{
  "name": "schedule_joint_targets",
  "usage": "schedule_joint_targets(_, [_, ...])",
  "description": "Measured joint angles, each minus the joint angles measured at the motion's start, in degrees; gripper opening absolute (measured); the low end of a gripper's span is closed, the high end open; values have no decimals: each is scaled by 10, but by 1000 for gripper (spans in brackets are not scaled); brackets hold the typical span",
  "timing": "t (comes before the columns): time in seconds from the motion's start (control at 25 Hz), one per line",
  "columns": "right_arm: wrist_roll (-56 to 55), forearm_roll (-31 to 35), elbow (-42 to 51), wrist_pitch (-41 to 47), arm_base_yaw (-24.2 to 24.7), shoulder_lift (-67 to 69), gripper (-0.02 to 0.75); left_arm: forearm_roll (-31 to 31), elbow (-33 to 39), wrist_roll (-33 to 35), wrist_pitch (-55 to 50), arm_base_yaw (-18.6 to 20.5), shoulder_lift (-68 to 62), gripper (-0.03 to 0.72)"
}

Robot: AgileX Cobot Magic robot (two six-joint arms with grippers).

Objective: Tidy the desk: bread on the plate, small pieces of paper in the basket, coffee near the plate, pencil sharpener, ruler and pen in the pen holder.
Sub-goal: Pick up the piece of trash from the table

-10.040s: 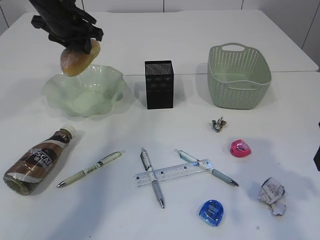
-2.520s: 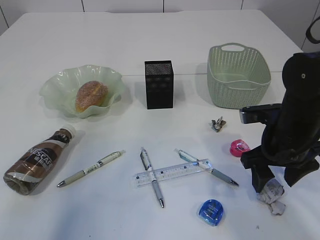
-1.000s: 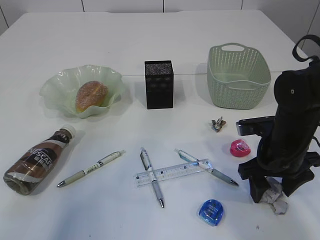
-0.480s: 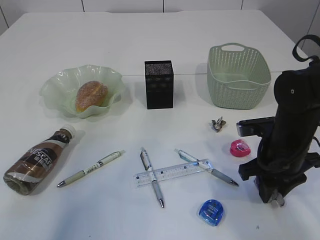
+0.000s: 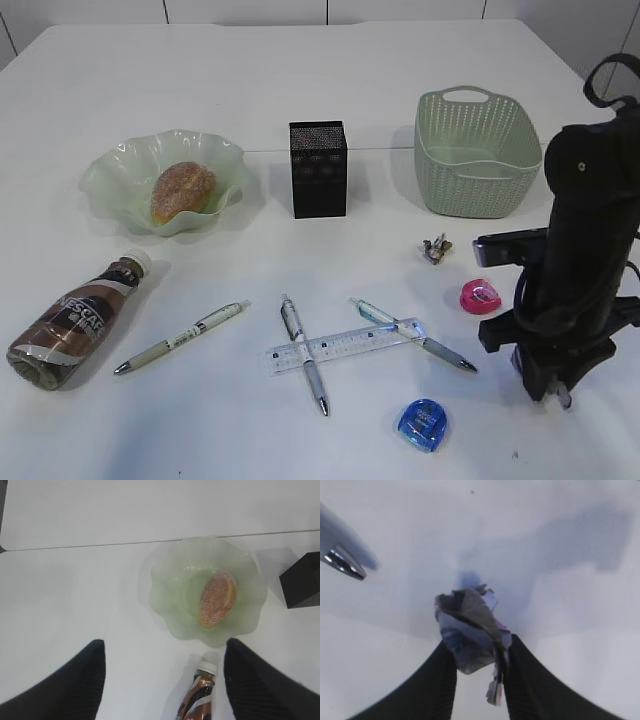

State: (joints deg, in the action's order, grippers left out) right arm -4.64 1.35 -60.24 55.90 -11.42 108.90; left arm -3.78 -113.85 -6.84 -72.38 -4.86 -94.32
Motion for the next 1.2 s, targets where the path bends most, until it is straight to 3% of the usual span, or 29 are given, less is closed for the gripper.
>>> schedule_joint_targets(0.44, [0,8,-73,79,0,0,255,0,0,0,0,0,0,517])
schedule_joint_targets(0.64, [0,18,-154,122,0,0,254,0,0,0,0,0,0,510])
schedule_joint_targets(1.2, [-11,-5,-355,133,0,1,254,0,0,0,0,0,0,509])
